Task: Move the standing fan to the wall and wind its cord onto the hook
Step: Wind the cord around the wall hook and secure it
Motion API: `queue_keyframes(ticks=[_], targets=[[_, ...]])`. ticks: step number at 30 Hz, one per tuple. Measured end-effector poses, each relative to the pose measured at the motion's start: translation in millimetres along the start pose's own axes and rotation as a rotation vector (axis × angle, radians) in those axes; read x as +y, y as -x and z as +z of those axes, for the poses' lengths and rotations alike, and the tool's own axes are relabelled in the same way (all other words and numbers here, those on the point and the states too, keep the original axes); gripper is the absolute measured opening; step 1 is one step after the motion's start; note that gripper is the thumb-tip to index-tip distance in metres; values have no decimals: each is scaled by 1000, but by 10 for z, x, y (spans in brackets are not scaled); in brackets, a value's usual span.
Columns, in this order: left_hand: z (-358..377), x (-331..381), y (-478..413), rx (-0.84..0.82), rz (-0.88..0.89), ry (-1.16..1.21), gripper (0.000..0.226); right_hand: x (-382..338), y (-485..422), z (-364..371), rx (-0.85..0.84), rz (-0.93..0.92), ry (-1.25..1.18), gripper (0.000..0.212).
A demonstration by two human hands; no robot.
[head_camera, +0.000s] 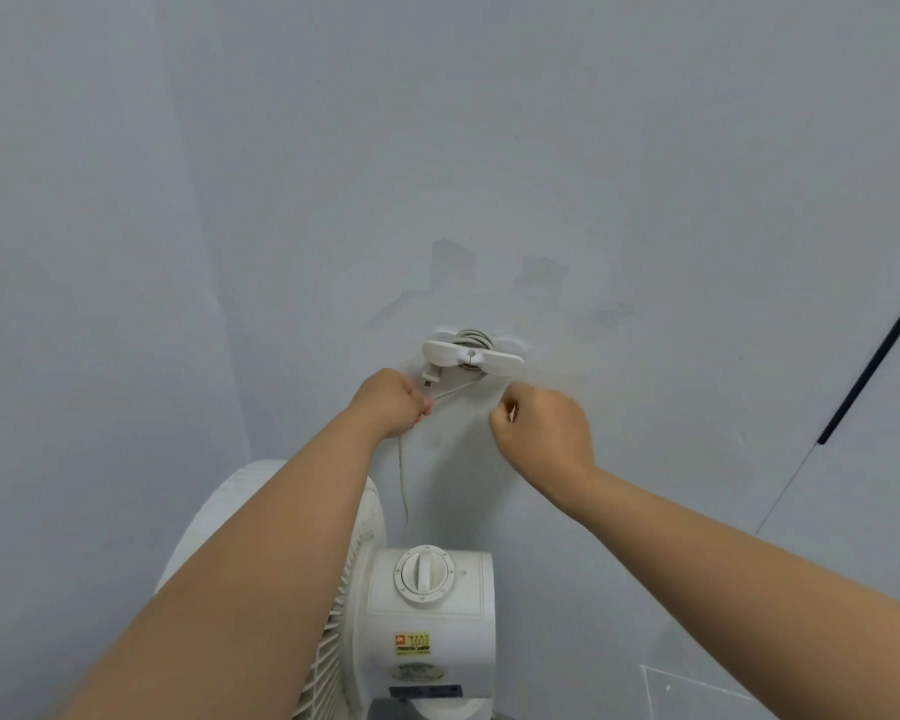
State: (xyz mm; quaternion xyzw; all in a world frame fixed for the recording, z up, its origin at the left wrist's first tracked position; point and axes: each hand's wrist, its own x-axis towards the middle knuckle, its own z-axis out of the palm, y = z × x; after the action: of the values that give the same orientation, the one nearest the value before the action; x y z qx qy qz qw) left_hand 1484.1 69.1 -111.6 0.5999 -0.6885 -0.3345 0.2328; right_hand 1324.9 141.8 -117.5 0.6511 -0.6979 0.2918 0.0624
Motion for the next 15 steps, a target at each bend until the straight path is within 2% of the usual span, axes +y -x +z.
queue_keyframes(ticks=[3, 4, 5, 8, 11, 15], targets=[[13, 3, -32, 68, -11, -40, 21, -125, -101, -139, 331, -250, -58, 12], [20, 15, -35, 92, -8, -60, 17, -156, -150, -167, 388, -311, -62, 11], [27, 22, -39, 114, 1, -77, 15, -179, -204, -191, 408, -360, -48, 19], [31, 48, -56, 166, 15, -107, 17, -218, -334, -214, 342, -440, 73, 39], [37, 48, -87, 184, 3, -137, 23, -204, -367, -148, 205, -476, 194, 49], [13, 66, -74, 280, -90, -170, 24, -233, -332, -159, 66, -424, 159, 59]])
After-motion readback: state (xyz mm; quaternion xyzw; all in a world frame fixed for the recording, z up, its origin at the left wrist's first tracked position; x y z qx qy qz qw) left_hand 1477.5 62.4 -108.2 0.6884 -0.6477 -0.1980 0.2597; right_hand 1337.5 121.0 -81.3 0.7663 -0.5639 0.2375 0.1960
